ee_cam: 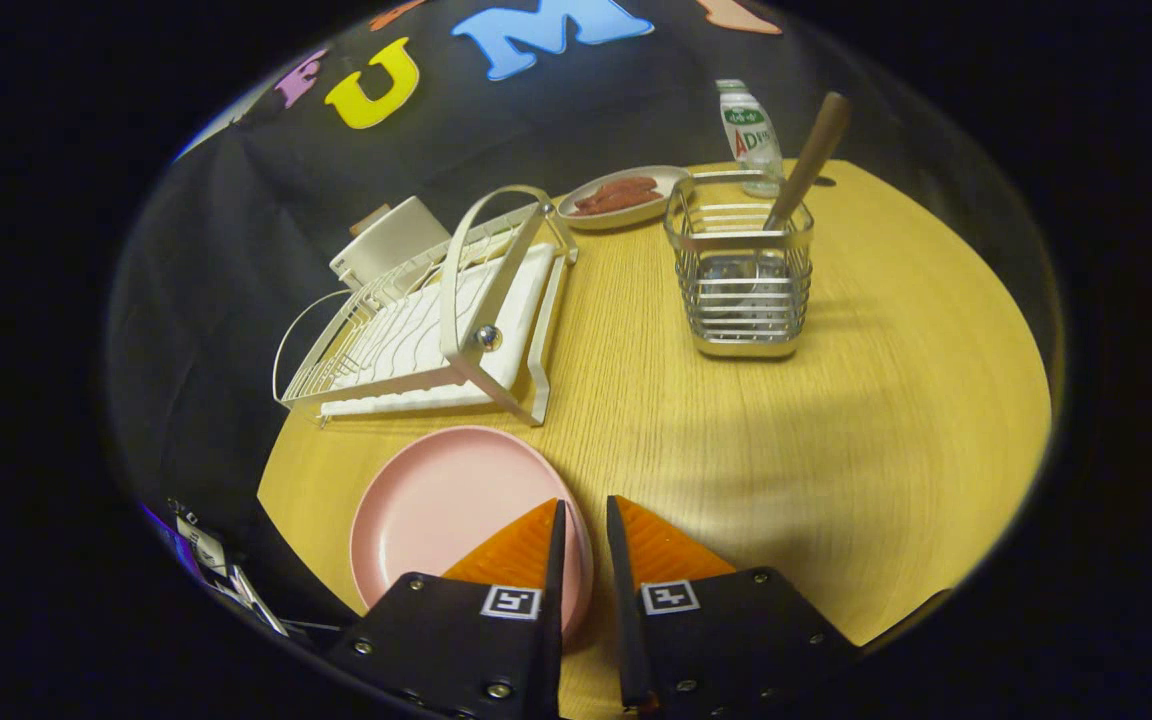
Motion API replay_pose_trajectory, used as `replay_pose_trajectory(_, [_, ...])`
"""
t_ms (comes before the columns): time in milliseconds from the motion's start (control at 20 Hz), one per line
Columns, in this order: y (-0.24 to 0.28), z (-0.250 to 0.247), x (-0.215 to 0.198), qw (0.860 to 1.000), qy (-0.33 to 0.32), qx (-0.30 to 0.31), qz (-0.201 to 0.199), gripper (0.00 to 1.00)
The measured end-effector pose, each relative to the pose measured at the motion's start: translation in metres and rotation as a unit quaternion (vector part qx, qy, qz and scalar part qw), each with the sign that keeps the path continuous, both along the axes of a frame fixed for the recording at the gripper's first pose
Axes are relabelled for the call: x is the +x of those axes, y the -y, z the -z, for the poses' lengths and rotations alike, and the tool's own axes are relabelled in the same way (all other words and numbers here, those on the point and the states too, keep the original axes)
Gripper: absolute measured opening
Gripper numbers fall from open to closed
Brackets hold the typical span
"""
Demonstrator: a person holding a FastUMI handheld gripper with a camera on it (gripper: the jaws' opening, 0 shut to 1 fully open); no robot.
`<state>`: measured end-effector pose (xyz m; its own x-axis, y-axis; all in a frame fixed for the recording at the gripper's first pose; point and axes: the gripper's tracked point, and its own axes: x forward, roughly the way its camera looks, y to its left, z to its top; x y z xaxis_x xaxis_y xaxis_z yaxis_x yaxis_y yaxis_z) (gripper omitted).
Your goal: Take the plate from the dish rack, then take the spoon from the basket and place it into the plate.
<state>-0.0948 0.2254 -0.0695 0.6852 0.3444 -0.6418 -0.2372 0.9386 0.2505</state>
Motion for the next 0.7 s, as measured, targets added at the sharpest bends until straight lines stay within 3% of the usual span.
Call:
replay_pose_trajectory(150, [0.019, -0.04, 0.004, 0.996, 0.068, -0.052, 0.012, 0.25])
replay_pose_trajectory(400, [0.045, -0.119, 0.011, 0.983, 0.163, -0.077, 0.045, 0.25])
replay_pose_trajectory(600, [0.068, -0.185, 0.021, 0.961, 0.255, -0.064, 0.087, 0.24])
replay_pose_trajectory(700, [0.084, -0.212, 0.025, 0.948, 0.293, -0.06, 0.114, 0.31])
